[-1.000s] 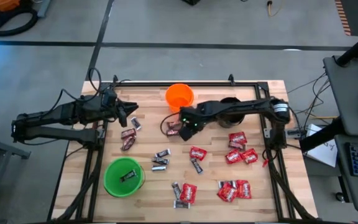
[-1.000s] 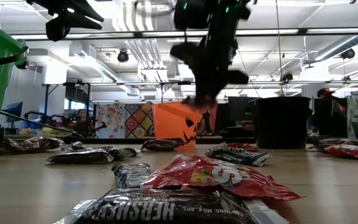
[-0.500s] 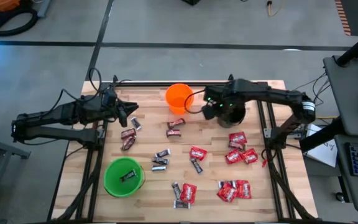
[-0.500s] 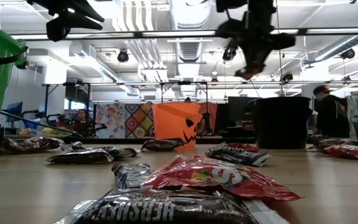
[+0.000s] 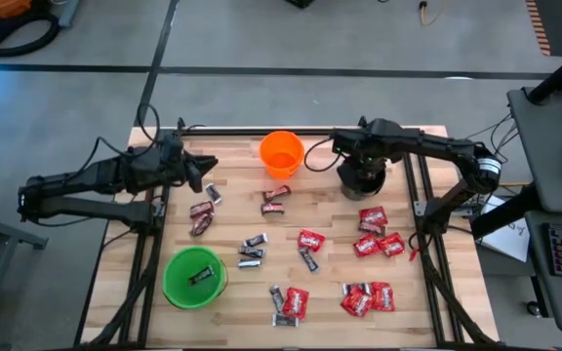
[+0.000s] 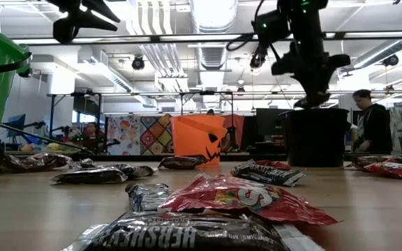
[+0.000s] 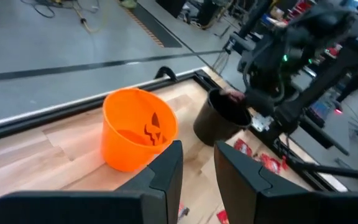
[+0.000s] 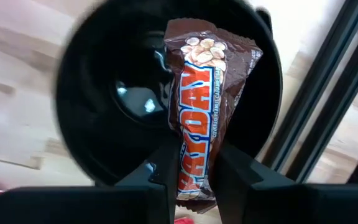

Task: Sort candy
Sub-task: Put the brown chocolate into the black bucket

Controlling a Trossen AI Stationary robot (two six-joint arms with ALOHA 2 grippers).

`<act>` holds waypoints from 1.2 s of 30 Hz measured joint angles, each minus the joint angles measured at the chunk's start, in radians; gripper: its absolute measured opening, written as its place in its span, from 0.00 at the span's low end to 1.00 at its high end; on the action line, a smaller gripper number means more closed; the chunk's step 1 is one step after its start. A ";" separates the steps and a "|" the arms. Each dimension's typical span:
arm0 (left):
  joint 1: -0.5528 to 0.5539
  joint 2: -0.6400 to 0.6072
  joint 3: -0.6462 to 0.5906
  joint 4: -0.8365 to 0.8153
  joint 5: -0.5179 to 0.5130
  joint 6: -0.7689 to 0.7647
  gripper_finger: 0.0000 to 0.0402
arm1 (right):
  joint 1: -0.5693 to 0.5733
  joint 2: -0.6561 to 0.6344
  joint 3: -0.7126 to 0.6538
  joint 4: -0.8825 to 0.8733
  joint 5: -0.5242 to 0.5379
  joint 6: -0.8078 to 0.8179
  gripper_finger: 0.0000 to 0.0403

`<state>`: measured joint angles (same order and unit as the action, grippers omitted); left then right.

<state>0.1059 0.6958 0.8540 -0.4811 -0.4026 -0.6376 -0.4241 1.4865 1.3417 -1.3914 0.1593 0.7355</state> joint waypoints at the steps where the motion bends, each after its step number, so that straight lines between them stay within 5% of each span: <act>1: 0.000 0.004 0.006 0.000 -0.005 0.000 0.19 | -0.002 -0.004 -0.015 0.007 0.000 -0.007 0.18; 14: 0.001 0.070 0.065 -0.019 -0.036 -0.022 0.19 | -0.006 -0.044 -0.098 0.127 0.002 -0.036 0.26; 23: 0.001 0.115 0.069 -0.121 -0.020 -0.170 0.19 | -0.006 -0.048 -0.082 0.132 0.001 -0.040 0.37; 36: 0.000 0.145 0.069 -0.417 0.320 -0.342 0.19 | -0.006 -0.117 0.020 0.147 -0.002 -0.075 0.37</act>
<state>0.1059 0.8406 0.9226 -0.8982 -0.0830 -0.9793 -0.4305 1.3695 1.3615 -1.2446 0.1570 0.6603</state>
